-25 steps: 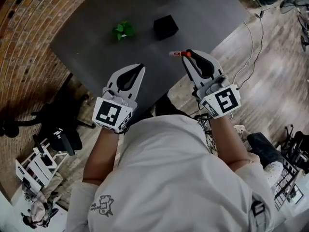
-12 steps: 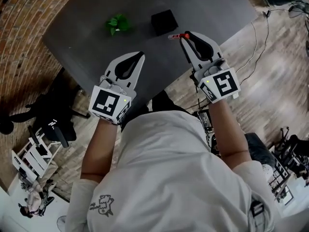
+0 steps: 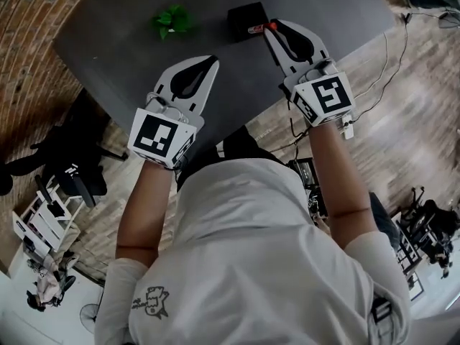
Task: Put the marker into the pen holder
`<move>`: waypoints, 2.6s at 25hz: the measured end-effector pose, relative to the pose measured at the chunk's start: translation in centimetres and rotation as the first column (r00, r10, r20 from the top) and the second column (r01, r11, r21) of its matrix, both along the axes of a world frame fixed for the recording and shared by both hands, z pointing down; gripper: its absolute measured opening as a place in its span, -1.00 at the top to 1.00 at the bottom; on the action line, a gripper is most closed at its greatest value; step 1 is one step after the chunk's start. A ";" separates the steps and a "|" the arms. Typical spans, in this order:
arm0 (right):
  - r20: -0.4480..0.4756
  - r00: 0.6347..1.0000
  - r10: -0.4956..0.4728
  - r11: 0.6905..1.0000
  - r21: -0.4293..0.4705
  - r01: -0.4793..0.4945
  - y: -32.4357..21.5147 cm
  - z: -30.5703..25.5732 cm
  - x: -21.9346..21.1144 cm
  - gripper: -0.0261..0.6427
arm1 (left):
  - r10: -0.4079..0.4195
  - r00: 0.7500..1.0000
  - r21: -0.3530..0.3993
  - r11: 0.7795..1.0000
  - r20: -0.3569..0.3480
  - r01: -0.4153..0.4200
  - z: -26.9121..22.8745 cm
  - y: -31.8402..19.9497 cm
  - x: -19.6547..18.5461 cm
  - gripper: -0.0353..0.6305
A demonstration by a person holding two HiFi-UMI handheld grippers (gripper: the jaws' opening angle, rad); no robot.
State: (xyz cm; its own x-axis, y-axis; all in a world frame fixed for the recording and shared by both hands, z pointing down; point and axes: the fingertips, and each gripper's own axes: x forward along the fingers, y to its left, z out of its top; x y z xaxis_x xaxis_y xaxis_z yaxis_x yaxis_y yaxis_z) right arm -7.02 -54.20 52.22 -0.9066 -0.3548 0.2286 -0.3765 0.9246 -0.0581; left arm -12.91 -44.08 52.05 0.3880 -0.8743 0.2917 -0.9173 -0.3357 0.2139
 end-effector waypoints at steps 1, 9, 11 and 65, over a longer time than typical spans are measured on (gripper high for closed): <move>-0.003 1.000 0.000 1.000 -0.005 0.000 -0.2 0.5 -0.1 0.72 | 0.005 1.000 0.000 1.000 0.008 -0.005 0.1 -0.1 0.0 0.86; -0.057 0.998 -0.002 0.999 -0.034 0.000 -0.4 5.0 0.2 0.72 | -0.003 1.000 -0.015 1.000 0.015 0.003 1.0 -0.6 -0.2 0.86; -0.067 0.998 0.007 0.999 -0.042 -0.010 -0.3 5.7 0.5 0.72 | -0.004 1.000 -0.023 1.000 0.013 0.005 1.4 -0.5 -0.1 0.86; -0.009 0.990 0.139 0.982 0.126 -0.137 25.1 -8.0 2.5 0.86 | 0.128 0.992 0.156 0.980 0.006 -0.128 -8.4 20.1 -2.5 0.86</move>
State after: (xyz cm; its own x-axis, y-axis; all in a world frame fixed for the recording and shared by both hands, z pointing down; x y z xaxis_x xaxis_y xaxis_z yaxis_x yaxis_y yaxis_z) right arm -4.50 -29.10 44.24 -0.8430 -0.5032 0.1903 -0.5012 0.8631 0.0623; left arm -15.44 -23.99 43.64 0.5007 -0.8518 0.1543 -0.8638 -0.4799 0.1538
